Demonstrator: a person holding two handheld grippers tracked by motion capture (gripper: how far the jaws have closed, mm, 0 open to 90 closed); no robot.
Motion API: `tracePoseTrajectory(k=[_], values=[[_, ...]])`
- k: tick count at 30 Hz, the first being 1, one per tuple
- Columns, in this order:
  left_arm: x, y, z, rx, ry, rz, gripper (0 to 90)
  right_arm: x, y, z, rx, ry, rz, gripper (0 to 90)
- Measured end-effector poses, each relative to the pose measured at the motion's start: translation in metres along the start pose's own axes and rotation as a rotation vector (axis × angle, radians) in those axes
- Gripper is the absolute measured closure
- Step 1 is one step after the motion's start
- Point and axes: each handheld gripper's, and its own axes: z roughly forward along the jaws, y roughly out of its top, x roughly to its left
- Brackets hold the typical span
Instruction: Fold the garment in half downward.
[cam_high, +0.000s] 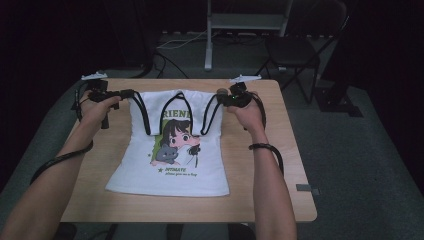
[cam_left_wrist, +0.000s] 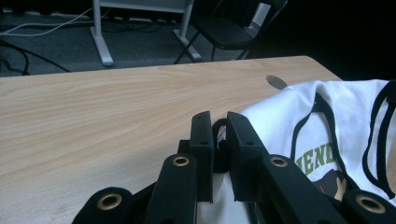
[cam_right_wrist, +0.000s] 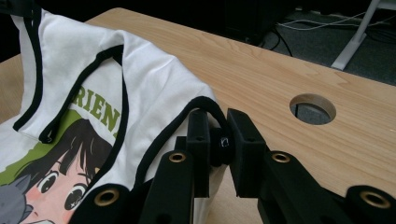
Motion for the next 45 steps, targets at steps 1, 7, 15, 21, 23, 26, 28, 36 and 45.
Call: tracePoseTrajectory(k=[1,7,15,21,23,26,28,36,45], values=[[0.0,0.0,0.0,-0.003,-0.001,0.0,81.6,0.001,0.001,0.0,-0.002,0.004,0.001,81.1],[-0.003,0.005,-0.003,-0.015,0.0,0.007,81.6,0.002,0.006,-0.004,-0.02,0.006,0.011,81.6],[-0.004,0.005,-0.001,-0.011,0.0,0.011,81.7,0.002,0.01,-0.005,-0.025,0.005,0.011,81.6],[0.0,-0.003,-0.005,0.018,-0.009,0.03,81.7,0.003,0.002,-0.005,-0.015,0.027,0.008,81.6],[0.001,-0.006,-0.007,0.029,-0.016,0.036,81.7,0.004,-0.002,-0.006,-0.01,0.038,0.002,81.5],[0.001,-0.012,-0.01,0.047,-0.025,0.048,81.7,0.005,-0.009,-0.006,0.009,0.049,-0.01,81.4],[0.0,-0.014,-0.013,0.056,-0.026,0.061,81.7,0.006,-0.013,-0.007,0.016,0.055,-0.009,81.4],[-0.005,-0.022,-0.018,0.096,-0.02,0.107,81.7,0.01,-0.023,-0.012,0.04,0.069,-0.022,81.4],[-0.01,-0.037,-0.019,0.168,0.01,0.167,81.7,0.015,-0.042,-0.012,0.088,0.078,-0.044,81.3]])
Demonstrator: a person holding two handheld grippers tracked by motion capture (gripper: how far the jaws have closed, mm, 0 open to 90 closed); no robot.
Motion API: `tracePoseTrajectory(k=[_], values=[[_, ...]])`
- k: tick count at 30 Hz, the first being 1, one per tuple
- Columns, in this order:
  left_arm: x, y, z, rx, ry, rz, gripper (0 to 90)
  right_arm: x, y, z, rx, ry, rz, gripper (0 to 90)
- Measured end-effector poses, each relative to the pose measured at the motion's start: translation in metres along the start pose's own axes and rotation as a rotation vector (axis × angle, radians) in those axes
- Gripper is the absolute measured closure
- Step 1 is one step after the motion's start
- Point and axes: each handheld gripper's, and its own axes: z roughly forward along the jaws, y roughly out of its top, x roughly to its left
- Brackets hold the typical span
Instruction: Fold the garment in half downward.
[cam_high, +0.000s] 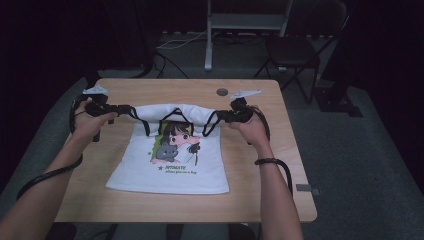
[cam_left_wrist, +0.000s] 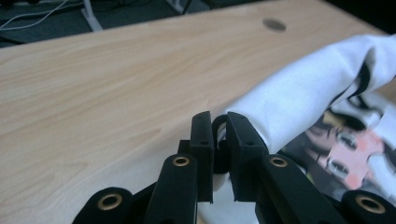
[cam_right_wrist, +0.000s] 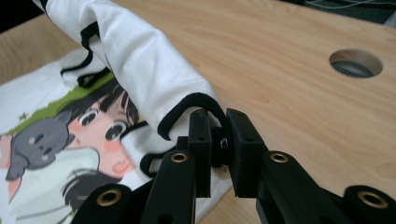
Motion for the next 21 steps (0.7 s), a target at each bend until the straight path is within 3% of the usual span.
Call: tracePoseTrajectory(k=[3,11,21], values=[[-0.003,-0.006,0.001,0.014,-0.001,0.012,81.7,0.003,-0.006,0.001,0.015,0.003,-0.012,81.3],[-0.017,-0.02,0.002,0.059,0.007,0.097,81.7,0.015,-0.021,0.005,0.055,0.002,-0.054,81.1],[-0.026,-0.037,-0.002,0.062,-0.004,0.123,81.7,0.025,-0.037,0.004,0.075,-0.005,-0.082,80.5]])
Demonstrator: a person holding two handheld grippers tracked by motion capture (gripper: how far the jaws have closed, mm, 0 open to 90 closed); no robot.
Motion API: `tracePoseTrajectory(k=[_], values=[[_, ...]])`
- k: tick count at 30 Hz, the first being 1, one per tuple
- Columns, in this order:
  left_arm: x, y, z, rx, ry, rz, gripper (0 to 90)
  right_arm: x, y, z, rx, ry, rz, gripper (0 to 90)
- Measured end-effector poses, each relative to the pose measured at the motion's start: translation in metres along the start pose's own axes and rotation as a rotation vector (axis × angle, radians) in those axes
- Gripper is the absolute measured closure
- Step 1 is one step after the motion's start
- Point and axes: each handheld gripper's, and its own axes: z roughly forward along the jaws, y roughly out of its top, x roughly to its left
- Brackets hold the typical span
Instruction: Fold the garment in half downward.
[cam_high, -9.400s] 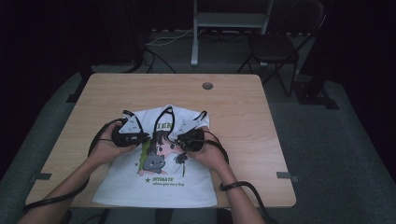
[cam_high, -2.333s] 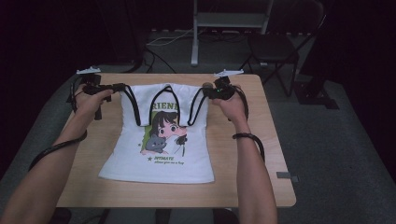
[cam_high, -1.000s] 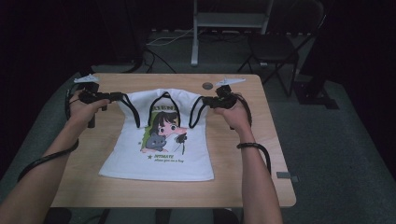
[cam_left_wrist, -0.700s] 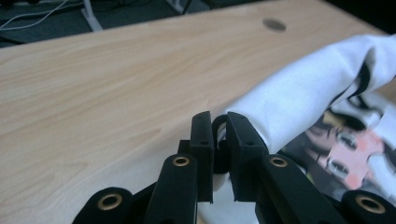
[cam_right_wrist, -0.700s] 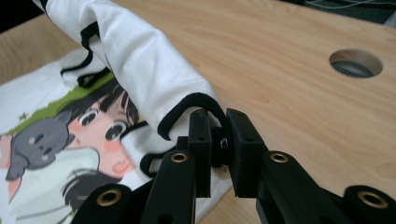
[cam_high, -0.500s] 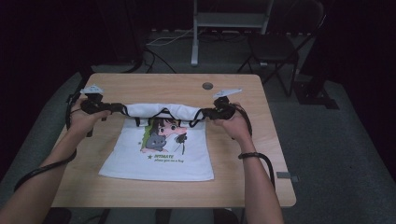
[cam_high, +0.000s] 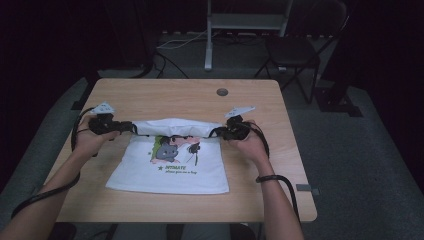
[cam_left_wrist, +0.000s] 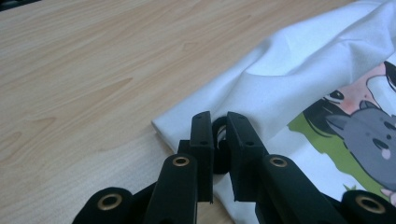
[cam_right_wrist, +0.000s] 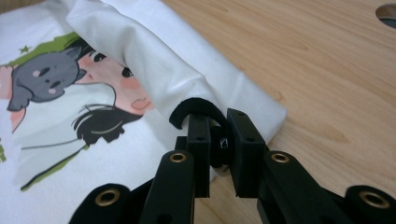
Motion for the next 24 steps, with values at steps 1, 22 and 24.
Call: tracePoseTrajectory(k=[1,22,24], values=[[0.0,0.0,0.0,0.0,0.0,0.0,81.6,0.0,0.0,0.0,0.0,0.0,0.0,80.5],[-0.016,-0.011,-0.014,-0.041,-0.001,0.043,81.6,0.022,-0.011,-0.012,-0.036,-0.018,-0.076,80.9],[-0.019,-0.011,-0.017,-0.048,0.002,0.055,81.7,0.026,-0.011,-0.013,-0.033,-0.028,-0.098,80.9]])
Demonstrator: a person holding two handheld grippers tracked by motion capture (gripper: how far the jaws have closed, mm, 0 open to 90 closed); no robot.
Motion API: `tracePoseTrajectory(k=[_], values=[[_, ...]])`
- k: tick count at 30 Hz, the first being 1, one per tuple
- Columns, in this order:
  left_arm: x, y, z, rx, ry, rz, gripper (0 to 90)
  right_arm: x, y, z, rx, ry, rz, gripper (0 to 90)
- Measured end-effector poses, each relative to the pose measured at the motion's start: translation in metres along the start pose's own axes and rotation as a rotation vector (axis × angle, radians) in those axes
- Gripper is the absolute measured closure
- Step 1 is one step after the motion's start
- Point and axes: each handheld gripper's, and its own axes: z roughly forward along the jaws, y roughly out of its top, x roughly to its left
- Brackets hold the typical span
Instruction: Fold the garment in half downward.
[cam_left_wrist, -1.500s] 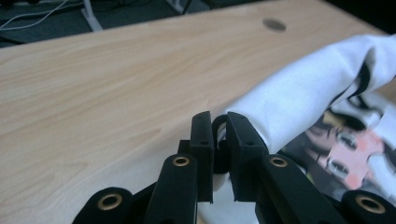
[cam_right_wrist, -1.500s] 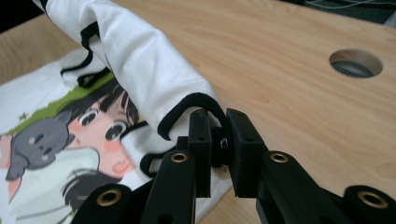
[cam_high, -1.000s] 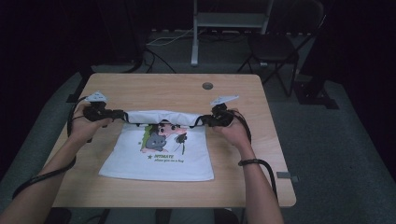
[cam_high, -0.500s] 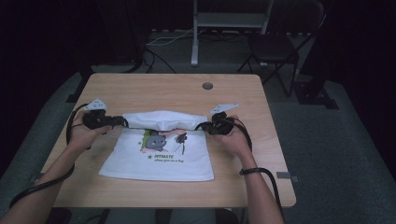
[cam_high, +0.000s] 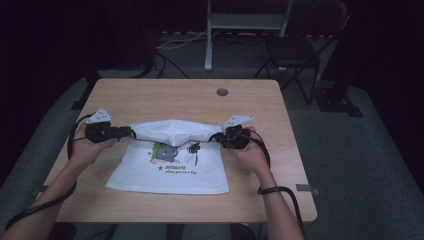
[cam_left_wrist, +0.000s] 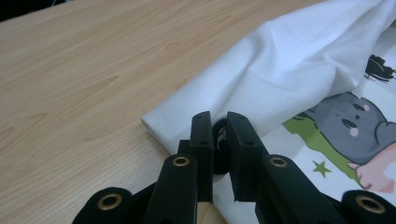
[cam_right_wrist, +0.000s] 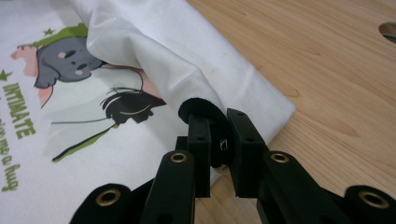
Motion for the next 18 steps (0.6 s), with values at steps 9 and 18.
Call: tracePoseTrajectory(k=[9,18], values=[[-0.011,-0.011,-0.011,-0.036,0.007,0.067,81.6,0.01,-0.002,-0.009,-0.016,-0.012,-0.033,80.7],[-0.023,-0.025,-0.018,-0.062,0.01,0.126,81.5,0.017,-0.007,-0.011,-0.022,-0.008,-0.043,80.6]])
